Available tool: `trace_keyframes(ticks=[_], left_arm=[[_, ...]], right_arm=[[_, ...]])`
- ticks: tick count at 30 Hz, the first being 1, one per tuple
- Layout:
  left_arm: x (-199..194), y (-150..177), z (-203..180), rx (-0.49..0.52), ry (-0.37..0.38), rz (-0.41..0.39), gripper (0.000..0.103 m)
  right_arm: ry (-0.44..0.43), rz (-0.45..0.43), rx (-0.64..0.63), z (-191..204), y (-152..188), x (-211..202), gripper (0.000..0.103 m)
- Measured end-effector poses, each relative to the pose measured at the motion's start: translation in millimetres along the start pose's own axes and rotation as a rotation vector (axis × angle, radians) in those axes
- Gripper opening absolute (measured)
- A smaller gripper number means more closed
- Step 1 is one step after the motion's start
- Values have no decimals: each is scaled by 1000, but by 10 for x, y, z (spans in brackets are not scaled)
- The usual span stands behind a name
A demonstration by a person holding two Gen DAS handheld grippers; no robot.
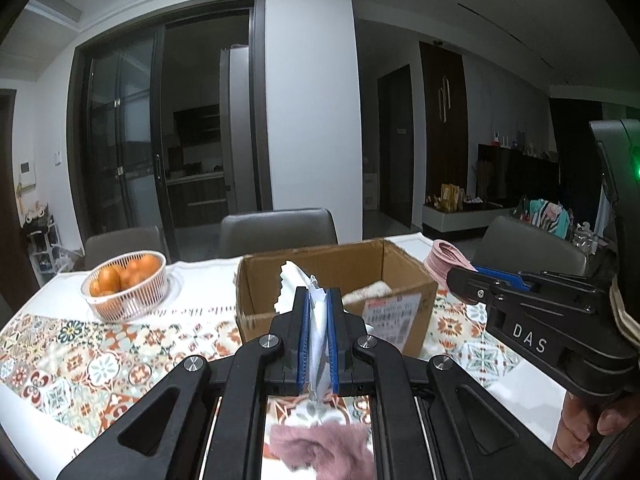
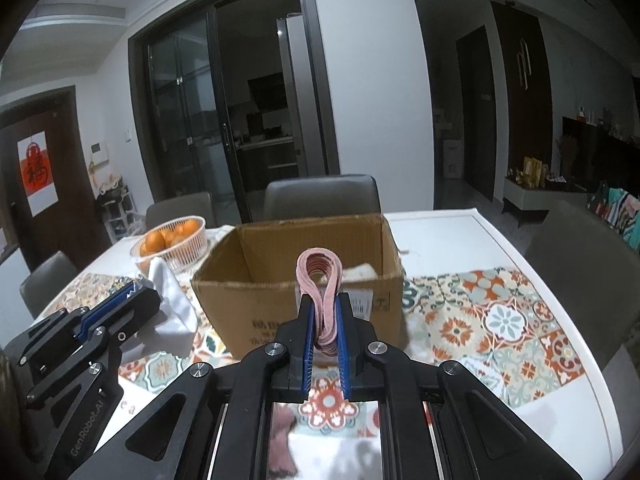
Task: Organize soft objects
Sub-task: 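Carry both items over the box and open both tools to drop them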
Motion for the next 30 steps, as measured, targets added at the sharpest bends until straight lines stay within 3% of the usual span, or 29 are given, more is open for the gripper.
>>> trace_keyframes(ticks=[18,30], left_arm=[[457,-270,292,20,-38,-50,10],[897,-287,354,39,-38,-42,10]], right_arm=[[-39,-33,8,146,-395,440,12],[-40,6,17,100,-447,862,12]])
Point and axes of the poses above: each gripper's, at about its wrist camera, not at the fingertips, and x roughly the way its jaws point, z to its left, y to its underside, the point moved 1 cm from there along x, roughly the way its jaws point, and after that the axes turned 13 degrees about x, right-handed, at the moved point
